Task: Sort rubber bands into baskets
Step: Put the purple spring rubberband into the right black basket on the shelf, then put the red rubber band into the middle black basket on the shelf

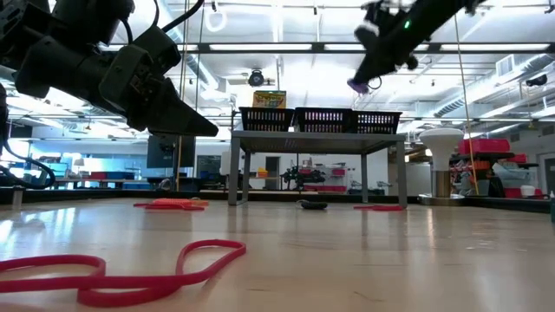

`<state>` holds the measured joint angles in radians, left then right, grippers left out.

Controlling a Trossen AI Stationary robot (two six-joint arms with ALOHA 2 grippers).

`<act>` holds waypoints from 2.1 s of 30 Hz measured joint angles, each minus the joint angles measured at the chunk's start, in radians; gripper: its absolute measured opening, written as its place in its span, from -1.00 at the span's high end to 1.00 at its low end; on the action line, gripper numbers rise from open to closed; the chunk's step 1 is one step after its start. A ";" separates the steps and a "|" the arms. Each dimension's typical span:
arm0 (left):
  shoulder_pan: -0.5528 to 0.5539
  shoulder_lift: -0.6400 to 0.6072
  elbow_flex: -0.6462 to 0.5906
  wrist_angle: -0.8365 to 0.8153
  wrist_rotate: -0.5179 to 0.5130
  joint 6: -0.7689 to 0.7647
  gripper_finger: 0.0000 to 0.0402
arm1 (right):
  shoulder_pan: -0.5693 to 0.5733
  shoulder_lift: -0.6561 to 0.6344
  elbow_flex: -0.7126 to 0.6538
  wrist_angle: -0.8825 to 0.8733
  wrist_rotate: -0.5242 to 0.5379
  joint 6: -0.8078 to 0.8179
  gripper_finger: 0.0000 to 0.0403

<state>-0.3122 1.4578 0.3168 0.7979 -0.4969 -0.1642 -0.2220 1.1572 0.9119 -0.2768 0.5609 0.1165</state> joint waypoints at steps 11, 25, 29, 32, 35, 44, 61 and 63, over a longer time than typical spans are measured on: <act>0.000 0.000 0.000 0.000 0.000 0.000 0.93 | -0.276 0.080 0.000 0.013 -0.193 -0.018 0.85; 0.000 0.000 0.000 0.000 0.000 0.000 0.93 | -0.267 0.107 0.000 -0.005 -0.139 0.000 0.49; 0.000 0.000 0.000 0.000 0.000 0.000 0.93 | -0.261 0.107 0.000 -0.005 -0.133 0.042 0.31; 0.000 0.000 0.000 0.000 0.000 0.000 0.93 | -0.250 0.107 0.000 -0.004 -0.118 0.049 0.19; 0.000 0.000 0.000 -0.001 0.000 0.000 0.93 | -0.223 0.102 0.000 -0.003 -0.099 0.031 0.13; 0.000 0.000 0.000 -0.001 0.000 0.000 0.93 | 0.005 0.013 -0.001 0.004 0.031 -0.025 0.60; 0.000 0.000 -0.001 0.015 0.000 -0.001 0.93 | 0.543 0.035 -0.319 0.581 0.032 -0.019 0.96; 0.000 0.000 -0.001 0.015 0.000 -0.001 0.93 | 0.592 0.047 -0.348 0.633 0.058 -0.013 0.97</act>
<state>-0.3122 1.4574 0.3161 0.8132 -0.4965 -0.1650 0.3703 1.2041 0.5635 0.3563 0.6186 0.1032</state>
